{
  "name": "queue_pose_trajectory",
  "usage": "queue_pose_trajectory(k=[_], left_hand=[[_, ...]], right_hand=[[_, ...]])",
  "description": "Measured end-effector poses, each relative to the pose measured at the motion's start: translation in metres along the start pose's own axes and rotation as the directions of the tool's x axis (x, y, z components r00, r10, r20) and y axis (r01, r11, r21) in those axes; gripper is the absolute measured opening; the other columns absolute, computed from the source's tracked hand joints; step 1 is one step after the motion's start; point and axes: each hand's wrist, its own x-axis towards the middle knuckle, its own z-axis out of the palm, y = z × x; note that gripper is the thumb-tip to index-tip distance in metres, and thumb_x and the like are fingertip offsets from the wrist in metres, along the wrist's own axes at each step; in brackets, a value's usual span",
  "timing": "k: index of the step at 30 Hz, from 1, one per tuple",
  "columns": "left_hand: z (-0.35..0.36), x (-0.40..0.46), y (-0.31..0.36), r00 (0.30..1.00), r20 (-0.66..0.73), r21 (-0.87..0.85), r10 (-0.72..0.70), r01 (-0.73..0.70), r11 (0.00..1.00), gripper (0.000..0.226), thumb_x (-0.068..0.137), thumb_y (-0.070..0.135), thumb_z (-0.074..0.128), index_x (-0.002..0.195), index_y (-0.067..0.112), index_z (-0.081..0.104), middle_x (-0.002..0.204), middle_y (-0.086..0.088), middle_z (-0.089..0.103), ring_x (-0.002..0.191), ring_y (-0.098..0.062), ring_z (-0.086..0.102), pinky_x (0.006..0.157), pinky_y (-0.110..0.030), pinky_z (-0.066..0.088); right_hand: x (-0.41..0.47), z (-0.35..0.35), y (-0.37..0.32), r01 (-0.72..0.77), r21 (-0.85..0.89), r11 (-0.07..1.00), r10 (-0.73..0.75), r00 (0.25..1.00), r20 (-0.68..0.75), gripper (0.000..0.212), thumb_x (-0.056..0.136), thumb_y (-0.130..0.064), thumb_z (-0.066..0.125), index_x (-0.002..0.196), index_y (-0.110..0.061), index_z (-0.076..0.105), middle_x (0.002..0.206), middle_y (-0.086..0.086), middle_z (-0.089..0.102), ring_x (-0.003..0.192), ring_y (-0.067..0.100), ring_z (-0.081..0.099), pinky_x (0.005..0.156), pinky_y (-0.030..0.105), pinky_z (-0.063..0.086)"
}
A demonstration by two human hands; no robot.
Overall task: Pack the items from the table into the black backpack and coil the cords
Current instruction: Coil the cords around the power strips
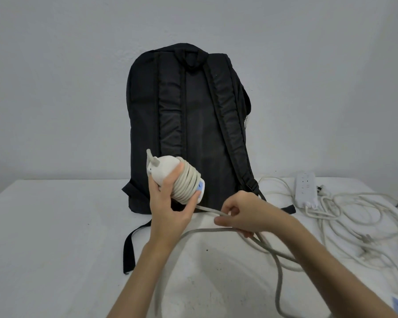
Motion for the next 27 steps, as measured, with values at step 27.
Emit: queue_pose_trajectory(k=[27], left_hand=[[0.005,0.000,0.030,0.947,0.219,-0.428,-0.234,0.309,0.850,0.074,0.058,0.025,0.082,0.121,0.028,0.041,0.118,0.015,0.049,0.112,-0.010,0.054,0.080,-0.024,0.053]], right_hand=[[-0.005,-0.005,0.004,0.529,0.057,0.847,-0.424,0.735,-0.530,0.030,0.082,-0.044,0.050,0.076,-0.023,0.070,0.070,-0.010,0.067,0.067,0.011,0.062,0.062,0.035,0.050]])
